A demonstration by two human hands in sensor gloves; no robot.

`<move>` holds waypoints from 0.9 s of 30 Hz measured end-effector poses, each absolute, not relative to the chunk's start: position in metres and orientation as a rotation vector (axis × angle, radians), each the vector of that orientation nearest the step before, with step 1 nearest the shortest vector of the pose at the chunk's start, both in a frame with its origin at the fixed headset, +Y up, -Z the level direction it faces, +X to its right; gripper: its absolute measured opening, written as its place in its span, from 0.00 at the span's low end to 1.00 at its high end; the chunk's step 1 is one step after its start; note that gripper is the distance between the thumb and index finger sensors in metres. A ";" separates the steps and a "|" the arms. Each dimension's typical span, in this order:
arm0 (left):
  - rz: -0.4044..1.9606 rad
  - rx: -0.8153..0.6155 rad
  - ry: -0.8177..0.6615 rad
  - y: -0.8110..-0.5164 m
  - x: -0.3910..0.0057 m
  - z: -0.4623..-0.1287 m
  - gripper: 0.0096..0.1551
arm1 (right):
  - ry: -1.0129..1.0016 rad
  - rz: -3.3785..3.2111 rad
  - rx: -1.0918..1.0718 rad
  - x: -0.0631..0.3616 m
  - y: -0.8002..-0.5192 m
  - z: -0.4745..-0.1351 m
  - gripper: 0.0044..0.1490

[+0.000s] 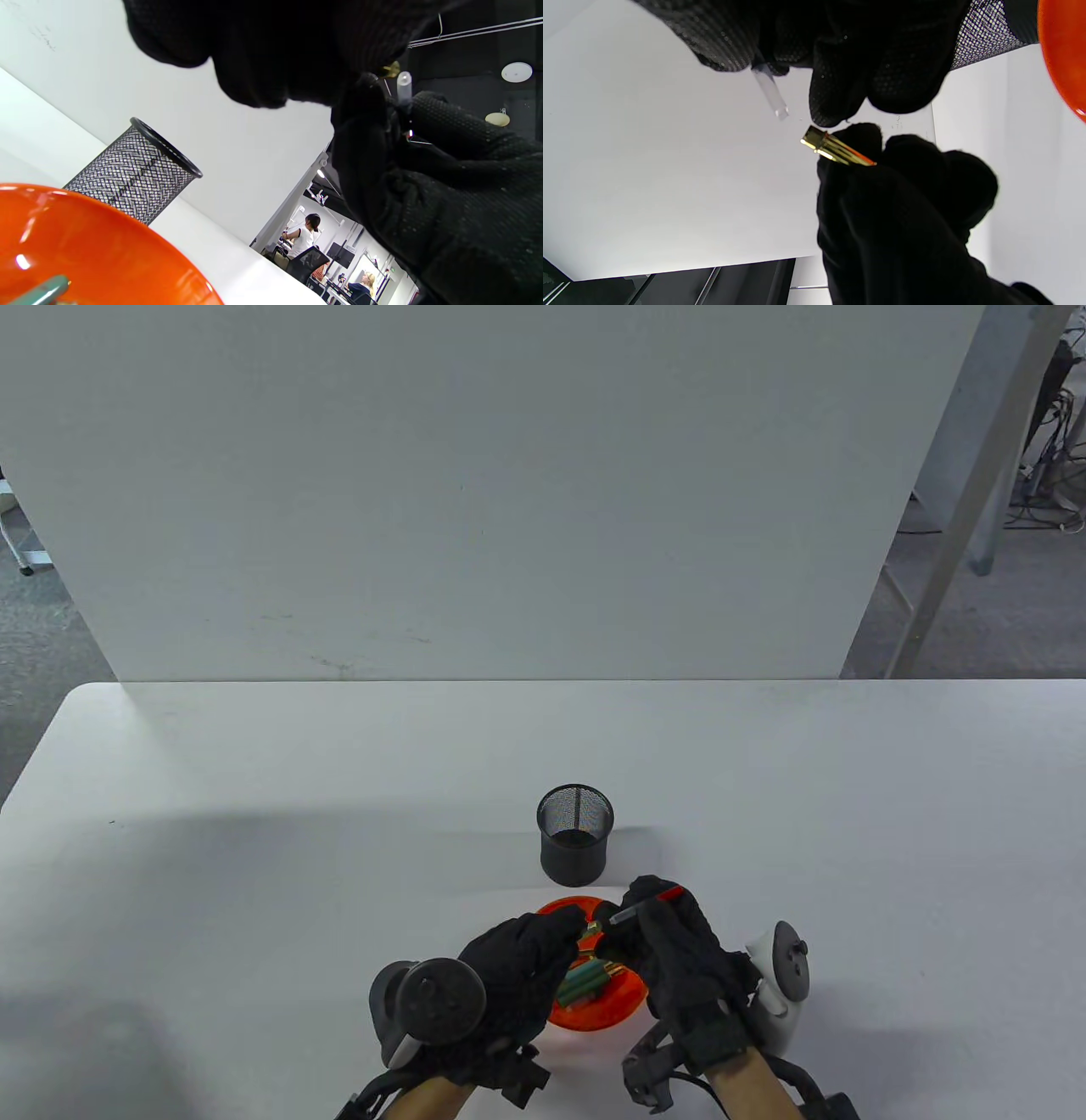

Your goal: Assemble fountain pens from components

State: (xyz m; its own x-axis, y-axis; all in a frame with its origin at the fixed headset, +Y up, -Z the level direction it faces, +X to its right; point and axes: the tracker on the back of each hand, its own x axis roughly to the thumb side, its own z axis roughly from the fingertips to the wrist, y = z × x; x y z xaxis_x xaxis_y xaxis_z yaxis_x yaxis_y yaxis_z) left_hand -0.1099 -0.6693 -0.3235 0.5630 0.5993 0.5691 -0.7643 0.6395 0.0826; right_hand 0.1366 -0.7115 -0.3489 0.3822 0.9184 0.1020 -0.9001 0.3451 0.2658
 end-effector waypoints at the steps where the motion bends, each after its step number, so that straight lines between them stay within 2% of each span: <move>1: 0.817 0.343 -0.532 -0.669 -0.110 -0.323 0.25 | 0.075 1.188 0.305 0.136 -0.712 -0.350 0.26; 14: 0.810 0.347 -0.541 -0.670 -0.110 -0.323 0.25 | 0.059 1.264 0.327 0.135 -0.713 -0.350 0.25; 27: 0.798 0.333 -0.557 -0.670 -0.109 -0.323 0.25 | -0.074 1.530 0.354 0.134 -0.705 -0.344 0.26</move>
State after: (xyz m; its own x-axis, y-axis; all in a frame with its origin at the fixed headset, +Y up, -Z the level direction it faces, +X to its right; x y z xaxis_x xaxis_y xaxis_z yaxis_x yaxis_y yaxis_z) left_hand -0.1086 -0.6696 -0.3231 0.5666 0.5802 0.5851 -0.7496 0.6578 0.0736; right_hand 0.1336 -0.7047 -0.3439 0.0490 0.9626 0.2664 -0.9837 0.0003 0.1797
